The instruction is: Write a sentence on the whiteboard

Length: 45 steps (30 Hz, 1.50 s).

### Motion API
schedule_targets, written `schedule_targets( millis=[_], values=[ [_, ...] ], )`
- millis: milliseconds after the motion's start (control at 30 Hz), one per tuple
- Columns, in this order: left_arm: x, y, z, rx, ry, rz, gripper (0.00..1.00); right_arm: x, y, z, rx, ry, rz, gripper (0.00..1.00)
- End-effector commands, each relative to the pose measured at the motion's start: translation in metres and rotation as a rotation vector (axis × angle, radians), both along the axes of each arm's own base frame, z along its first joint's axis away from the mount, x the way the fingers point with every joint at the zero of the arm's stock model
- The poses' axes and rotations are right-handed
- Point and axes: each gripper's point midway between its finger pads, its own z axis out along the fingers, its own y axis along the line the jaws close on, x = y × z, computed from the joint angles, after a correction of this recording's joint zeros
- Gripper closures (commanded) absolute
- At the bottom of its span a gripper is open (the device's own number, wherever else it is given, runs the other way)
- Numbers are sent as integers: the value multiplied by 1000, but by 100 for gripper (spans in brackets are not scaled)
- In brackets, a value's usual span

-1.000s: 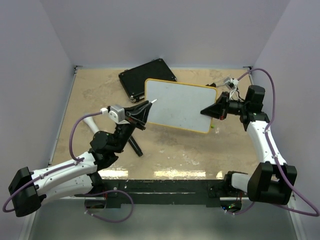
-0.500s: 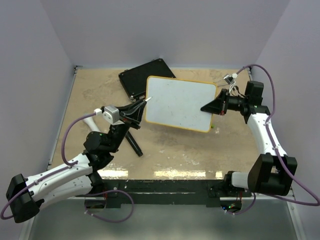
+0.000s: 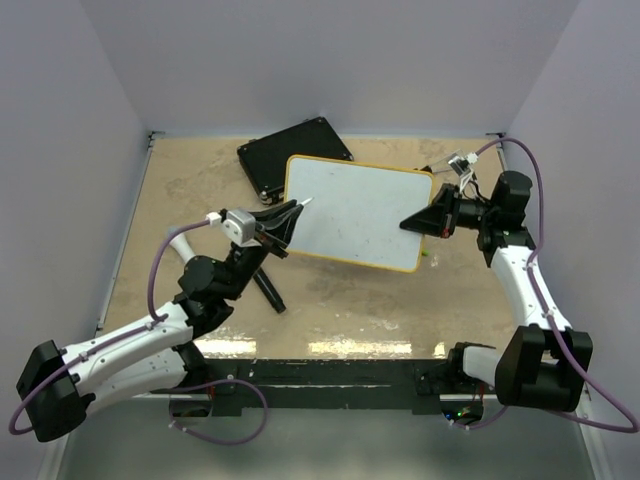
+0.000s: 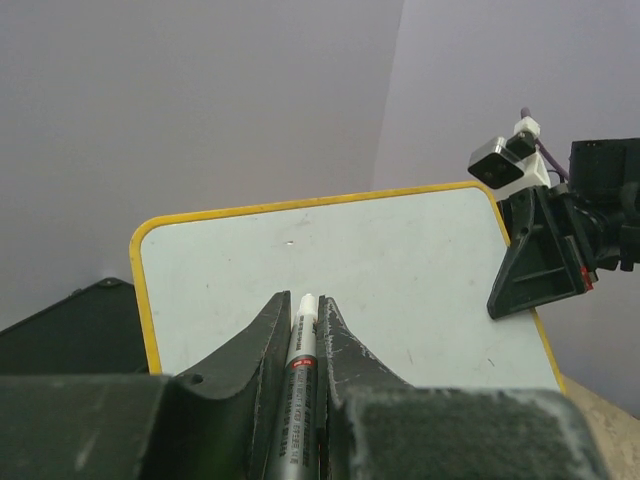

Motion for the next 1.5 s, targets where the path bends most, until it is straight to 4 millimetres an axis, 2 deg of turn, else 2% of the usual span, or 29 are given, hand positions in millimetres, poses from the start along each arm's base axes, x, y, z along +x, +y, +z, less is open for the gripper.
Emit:
schedule_targets(
  millis=[0, 167, 367, 400, 533, 567, 600, 867, 1033, 1467],
  values=[
    [-14, 18, 33, -99, -82, 1, 100, -17, 3, 16, 11, -82, 70, 100],
    [-22, 25, 34, -159, -75, -16, 100, -23, 3, 20, 6, -97, 53, 100],
    [-27, 20, 41, -147, -49, -63, 100, -28, 4, 29, 1, -109, 37, 100],
    [-28, 20, 49, -154, -57, -65, 100, -27, 4, 29, 2, -106, 35, 100],
    [-27, 20, 60, -163, -63, -60, 100, -27, 4, 29, 3, -106, 47, 100],
    [-24, 19, 57, -152, -43, -54, 100, -26, 4, 29, 3, -104, 47, 100],
    [-25, 18, 64, -154, -45, -57, 100, -26, 3, 30, 3, -106, 46, 100],
    [-18, 4, 57, -71, -17, -59, 100, -29, 4, 30, 8, -92, 58, 100],
    [-15, 4, 56, -2, -27, -4, 100, -32, 5, 31, 10, -93, 61, 100],
    [-18, 9, 51, 61, -83, 38, 100, -26, 4, 27, 16, -41, 46, 100]
  ],
)
